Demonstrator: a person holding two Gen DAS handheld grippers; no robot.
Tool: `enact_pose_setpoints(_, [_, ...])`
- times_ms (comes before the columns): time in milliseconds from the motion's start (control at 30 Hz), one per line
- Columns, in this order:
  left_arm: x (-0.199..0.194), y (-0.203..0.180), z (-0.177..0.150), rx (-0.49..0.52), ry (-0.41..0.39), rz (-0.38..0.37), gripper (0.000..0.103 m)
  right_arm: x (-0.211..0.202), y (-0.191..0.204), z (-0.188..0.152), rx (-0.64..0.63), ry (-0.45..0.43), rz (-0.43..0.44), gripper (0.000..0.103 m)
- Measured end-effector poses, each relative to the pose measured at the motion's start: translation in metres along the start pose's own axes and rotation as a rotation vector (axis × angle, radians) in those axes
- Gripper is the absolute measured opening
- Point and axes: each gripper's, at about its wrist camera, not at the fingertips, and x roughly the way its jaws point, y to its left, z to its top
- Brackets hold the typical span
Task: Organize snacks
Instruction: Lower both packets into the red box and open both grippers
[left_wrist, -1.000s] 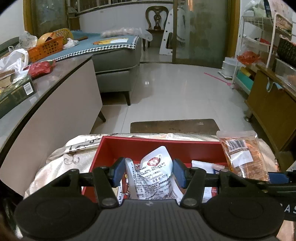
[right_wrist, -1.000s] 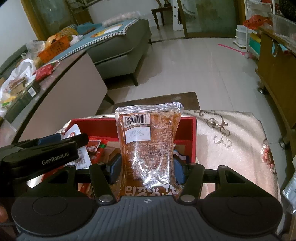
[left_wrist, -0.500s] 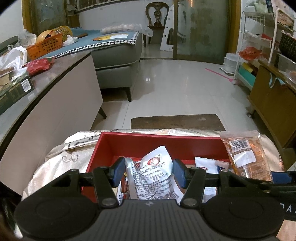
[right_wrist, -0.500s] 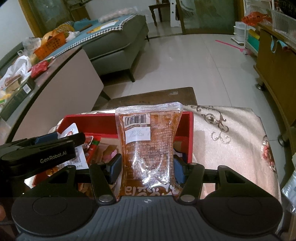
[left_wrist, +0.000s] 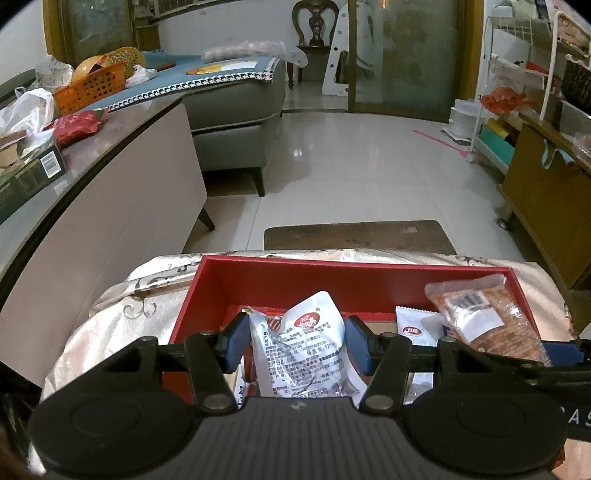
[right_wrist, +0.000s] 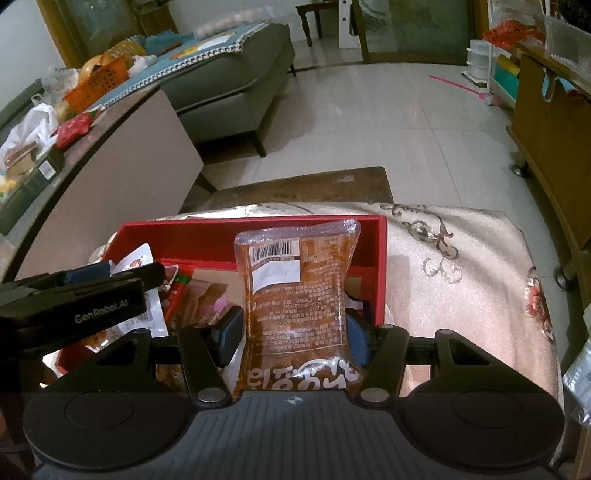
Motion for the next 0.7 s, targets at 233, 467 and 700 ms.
enact_pose_setpoints(233, [0.004,0.0,-0.002,0.004,0.008,0.004,0.05,0.005,0.001,-0.002,-0.01,0.015,-0.006,0.065])
enact_pose_setpoints(467, [0.008,-0.002,-0.003,0.018,0.007,0.014,0.05,0.01,0.001,-0.003,-0.015,0.028,-0.01,0.066])
enact_pose_setpoints(700, [0.011,0.0,-0.002,0.011,0.035,0.006,0.052,0.013,0.005,-0.003,-0.036,0.039,-0.012,0.07])
